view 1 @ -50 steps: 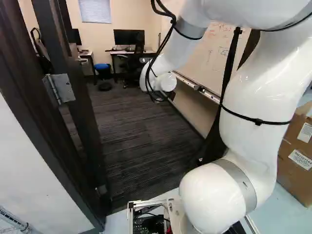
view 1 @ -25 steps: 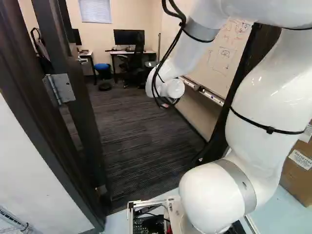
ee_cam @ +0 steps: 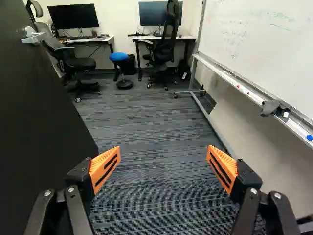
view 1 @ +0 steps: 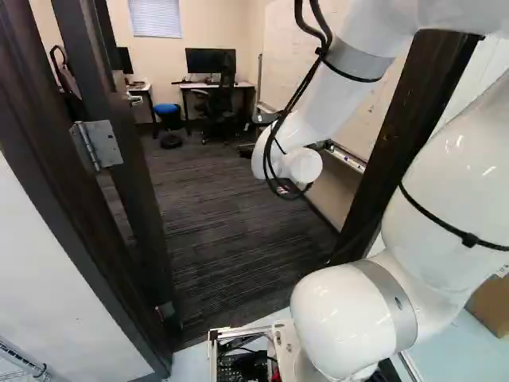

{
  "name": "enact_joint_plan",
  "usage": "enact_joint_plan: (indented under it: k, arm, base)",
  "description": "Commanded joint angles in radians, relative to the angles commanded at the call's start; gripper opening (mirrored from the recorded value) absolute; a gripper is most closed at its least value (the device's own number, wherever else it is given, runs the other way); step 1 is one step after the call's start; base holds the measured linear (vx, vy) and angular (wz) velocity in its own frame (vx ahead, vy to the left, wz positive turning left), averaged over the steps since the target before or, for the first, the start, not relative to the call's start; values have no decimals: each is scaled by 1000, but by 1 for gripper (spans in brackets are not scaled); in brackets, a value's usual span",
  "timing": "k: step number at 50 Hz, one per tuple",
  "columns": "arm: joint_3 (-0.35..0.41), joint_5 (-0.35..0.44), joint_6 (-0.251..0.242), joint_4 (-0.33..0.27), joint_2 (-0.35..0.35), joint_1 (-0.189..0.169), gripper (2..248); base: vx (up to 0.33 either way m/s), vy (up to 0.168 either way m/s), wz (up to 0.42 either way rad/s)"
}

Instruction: Open the door and move inside

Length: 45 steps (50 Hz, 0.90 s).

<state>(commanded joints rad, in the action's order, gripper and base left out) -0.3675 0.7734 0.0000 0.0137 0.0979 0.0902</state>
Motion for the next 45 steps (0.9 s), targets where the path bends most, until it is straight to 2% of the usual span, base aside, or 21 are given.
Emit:
enact_joint_plan:
  k: [22,45]
  arm:
    - [147,52,0,-7,95,-47,247]
    - [244,86,0,-12,158,-78,247]
  base:
    - [0,0,0]
    - [0,0,0]
